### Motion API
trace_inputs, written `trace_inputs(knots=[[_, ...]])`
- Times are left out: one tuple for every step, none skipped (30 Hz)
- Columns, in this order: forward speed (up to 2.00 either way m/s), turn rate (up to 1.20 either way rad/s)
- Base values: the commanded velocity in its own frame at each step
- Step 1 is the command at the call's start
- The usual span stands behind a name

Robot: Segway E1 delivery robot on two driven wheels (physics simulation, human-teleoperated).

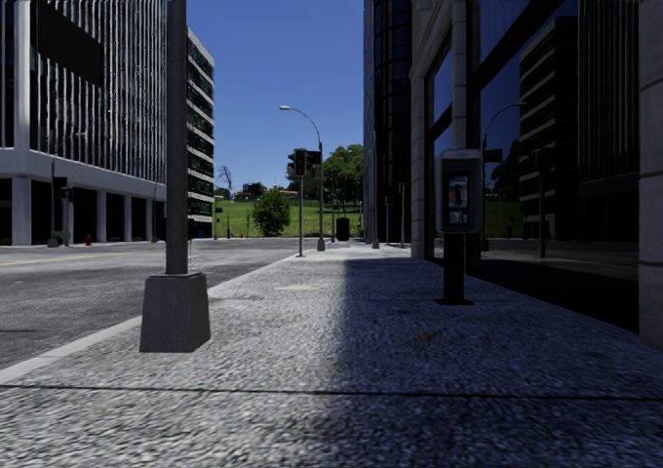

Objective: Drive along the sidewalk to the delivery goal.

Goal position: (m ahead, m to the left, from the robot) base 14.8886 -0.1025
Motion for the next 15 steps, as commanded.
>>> trace_inputs(knots=[[2.0,0.0],[2.0,0.0],[2.0,0.0],[2.0,0.0],[2.0,0.0],[2.0,0.0],[2.0,0.0],[2.0,0.0],[2.0,0.0],[2.0,0.0],[2.0,0.0],[2.0,0.0],[2.0,0.0],[2.0,0.0],[2.0,0.0]])
